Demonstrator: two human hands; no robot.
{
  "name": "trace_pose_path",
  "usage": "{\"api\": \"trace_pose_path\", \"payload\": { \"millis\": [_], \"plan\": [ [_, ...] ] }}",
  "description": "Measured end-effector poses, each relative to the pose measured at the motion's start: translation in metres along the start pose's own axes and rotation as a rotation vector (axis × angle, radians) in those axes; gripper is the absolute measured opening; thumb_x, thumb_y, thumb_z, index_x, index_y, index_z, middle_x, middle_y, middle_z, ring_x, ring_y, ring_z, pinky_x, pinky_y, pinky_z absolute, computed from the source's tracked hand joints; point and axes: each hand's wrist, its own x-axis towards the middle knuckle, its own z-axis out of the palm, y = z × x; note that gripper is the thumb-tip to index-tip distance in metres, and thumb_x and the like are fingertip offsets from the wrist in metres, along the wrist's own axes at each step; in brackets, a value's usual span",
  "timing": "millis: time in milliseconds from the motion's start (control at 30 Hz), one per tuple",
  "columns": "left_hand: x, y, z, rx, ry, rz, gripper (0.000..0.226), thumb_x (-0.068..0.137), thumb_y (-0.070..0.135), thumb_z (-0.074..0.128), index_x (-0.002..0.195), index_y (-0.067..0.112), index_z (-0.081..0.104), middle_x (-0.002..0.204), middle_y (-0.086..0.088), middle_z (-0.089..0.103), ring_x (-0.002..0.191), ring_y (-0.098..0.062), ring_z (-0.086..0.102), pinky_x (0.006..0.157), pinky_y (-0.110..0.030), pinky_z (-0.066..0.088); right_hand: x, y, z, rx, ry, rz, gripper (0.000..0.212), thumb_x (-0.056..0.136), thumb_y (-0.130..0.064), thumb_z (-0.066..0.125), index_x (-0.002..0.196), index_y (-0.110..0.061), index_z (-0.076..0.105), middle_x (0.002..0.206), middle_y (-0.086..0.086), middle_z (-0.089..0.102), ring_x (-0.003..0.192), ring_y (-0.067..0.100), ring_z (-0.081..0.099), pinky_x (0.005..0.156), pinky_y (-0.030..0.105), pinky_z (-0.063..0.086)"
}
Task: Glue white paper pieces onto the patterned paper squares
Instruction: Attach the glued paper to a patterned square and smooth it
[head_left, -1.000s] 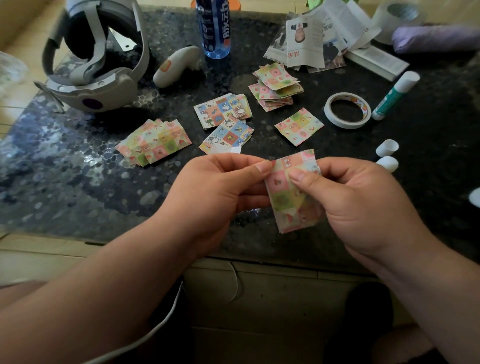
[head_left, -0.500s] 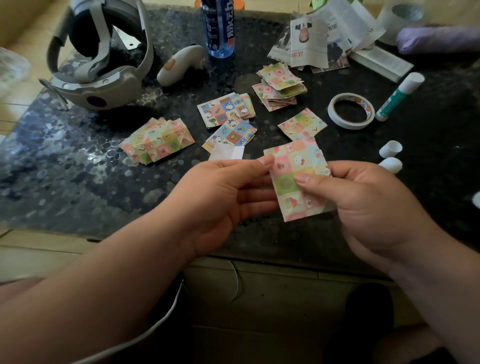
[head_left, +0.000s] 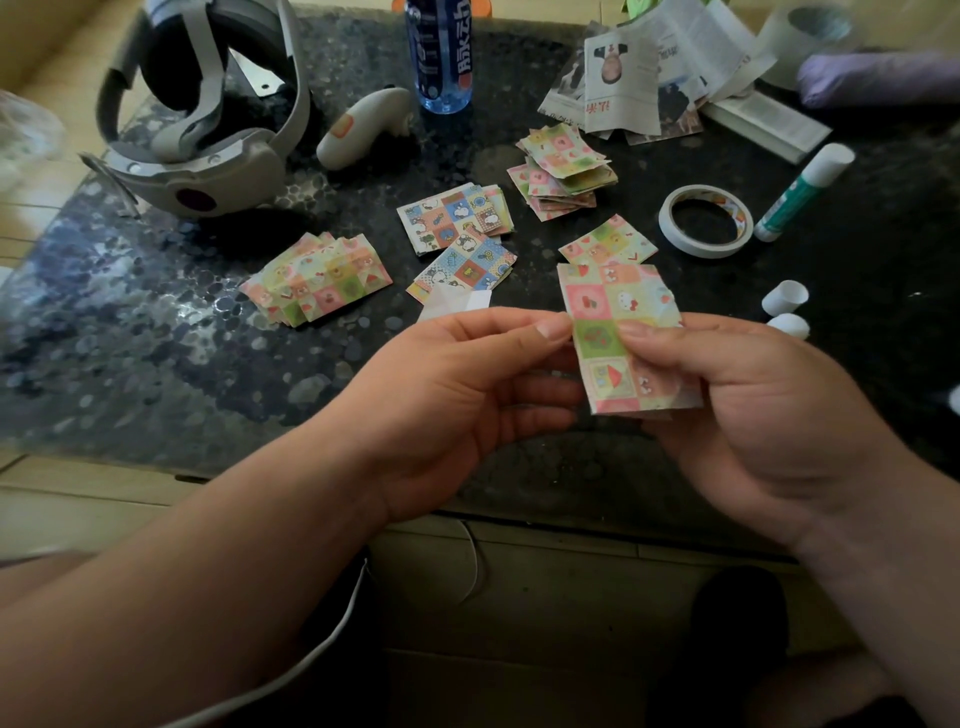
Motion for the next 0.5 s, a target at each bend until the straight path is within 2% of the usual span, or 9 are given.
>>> {"api": "trace_pose_path", "payload": {
  "millis": [200,400,500],
  "plan": [
    [-0.0003,0.0003,-0.0007,0.006,-0.011,0.004,0.010,0.075,0.021,0.072,0.081,0.015,0.078,0.091,-0.014,0.075,0.077,-0.022,0.070,0.068,-0.029,0.058,0.0004,-0.0005,-0.0011,-0.009,-0.020,0.025,0.043,0.079,-0.013,0.059,0.115,0.007,0.069,0.110,0.019,0.076,0.104,0.030,0.075,0.090,0.039,0.057],
    [-0.0011,0.0015,-0.0004,0.021,-0.004,-0.005,0.009,0.075,0.021,0.072,0.079,0.016,0.078,0.087,-0.012,0.075,0.074,-0.020,0.069,0.066,-0.028,0.057,-0.0001,-0.0007,-0.0011,-0.011,-0.039,0.018,0.043,0.080,-0.013,0.059,0.117,0.007,0.068,0.111,0.020,0.076,0.106,0.030,0.074,0.092,0.039,0.060],
    [-0.0014,0.0017,-0.0003,0.017,-0.006,-0.004,0.009,0.074,0.021,0.072,0.079,0.016,0.077,0.086,-0.011,0.075,0.072,-0.020,0.068,0.066,-0.029,0.056,-0.0005,0.0004,-0.0012,-0.028,-0.034,0.006,0.042,0.079,-0.014,0.060,0.114,0.007,0.070,0.108,0.019,0.077,0.101,0.029,0.076,0.083,0.033,0.063]
  ]
}}
